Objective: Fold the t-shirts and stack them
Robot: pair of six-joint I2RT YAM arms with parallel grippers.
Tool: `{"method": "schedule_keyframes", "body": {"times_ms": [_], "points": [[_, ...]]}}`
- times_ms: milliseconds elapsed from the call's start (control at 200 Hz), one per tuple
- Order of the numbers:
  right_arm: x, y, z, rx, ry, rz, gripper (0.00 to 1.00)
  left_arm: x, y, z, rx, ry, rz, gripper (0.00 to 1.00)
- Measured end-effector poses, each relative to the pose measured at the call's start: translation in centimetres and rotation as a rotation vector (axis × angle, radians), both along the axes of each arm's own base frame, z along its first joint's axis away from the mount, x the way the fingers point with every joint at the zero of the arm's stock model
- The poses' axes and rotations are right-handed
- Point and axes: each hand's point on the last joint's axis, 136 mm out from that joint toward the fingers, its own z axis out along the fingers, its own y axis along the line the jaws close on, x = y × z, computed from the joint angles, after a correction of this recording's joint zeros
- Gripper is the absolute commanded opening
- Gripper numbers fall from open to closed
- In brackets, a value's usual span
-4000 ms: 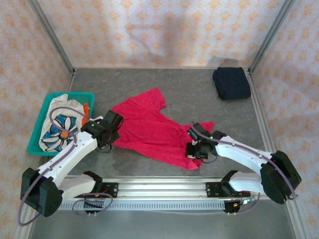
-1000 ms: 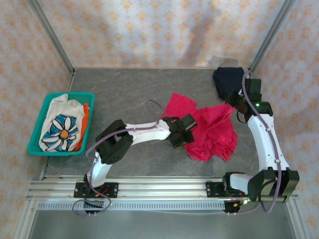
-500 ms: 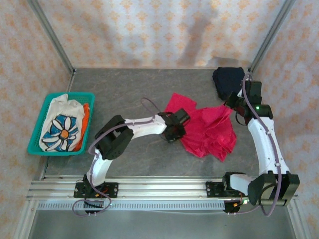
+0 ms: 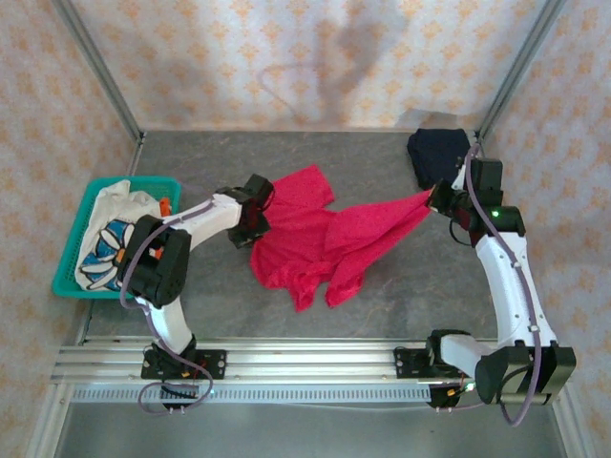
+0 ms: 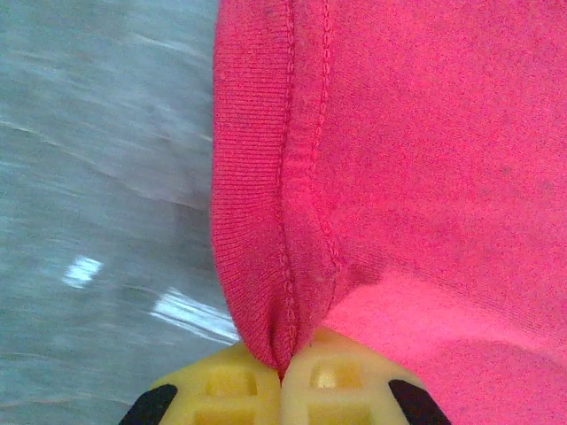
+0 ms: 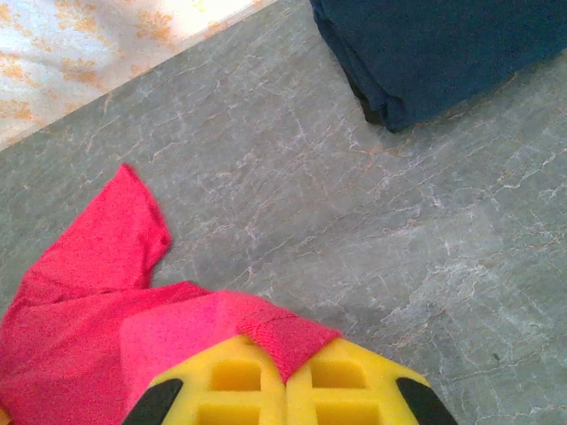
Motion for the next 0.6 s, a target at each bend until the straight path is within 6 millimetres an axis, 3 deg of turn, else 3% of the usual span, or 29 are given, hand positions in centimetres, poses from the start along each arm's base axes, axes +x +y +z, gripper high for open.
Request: {"method": "schedule_keyframes", "body": {"times_ms": [115, 390, 600], "points": [[-0.1, -0.9, -0.6, -0.037, 0.018, -0.04, 0.0, 0.0, 1.6, 0.1, 0.05, 0.007, -0.002, 0.0], [-0.3, -7.2, -1.3, -0.159, 0.048, -0.275, 0.0, 0.7, 3.8, 0.3, 0.075, 0.005, 0.029, 0.0], [2.6, -6.7, -2.9, -0.107, 0.087, -0.241, 0.0, 1.8, 4.4, 0.2, 0.076, 0.002, 0.042, 0.02]]}}
